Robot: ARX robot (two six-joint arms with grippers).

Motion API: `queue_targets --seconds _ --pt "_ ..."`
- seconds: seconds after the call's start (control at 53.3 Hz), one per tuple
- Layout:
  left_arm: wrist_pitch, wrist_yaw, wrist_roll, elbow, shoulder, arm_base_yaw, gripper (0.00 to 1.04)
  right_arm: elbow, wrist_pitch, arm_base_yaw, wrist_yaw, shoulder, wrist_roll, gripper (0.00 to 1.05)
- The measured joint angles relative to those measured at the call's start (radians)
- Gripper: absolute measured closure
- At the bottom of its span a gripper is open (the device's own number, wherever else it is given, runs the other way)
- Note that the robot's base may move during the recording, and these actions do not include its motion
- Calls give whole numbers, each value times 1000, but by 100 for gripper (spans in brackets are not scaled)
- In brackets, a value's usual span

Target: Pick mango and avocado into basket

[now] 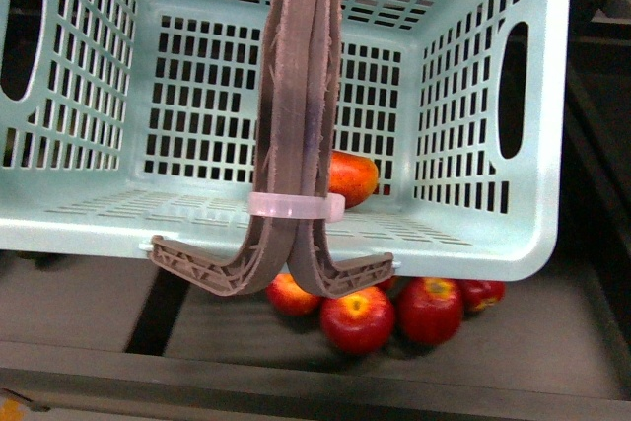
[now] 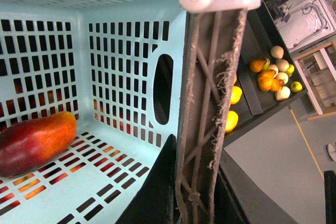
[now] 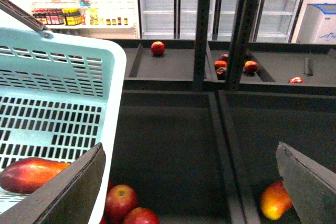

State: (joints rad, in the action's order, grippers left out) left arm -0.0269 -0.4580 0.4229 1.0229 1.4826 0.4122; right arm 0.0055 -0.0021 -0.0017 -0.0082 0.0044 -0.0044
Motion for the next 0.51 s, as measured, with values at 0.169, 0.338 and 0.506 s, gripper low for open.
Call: queue_targets --seconds 0.169,0.338,0.506 --pt "0 -16 2 0 0 1 92 0 1 0 0 0 0 8" --pt "0 -18 4 0 0 3 92 0 0 0 0 0 0 8" --pt "0 -10 1 0 0 2 92 0 0 0 1 0 0 8"
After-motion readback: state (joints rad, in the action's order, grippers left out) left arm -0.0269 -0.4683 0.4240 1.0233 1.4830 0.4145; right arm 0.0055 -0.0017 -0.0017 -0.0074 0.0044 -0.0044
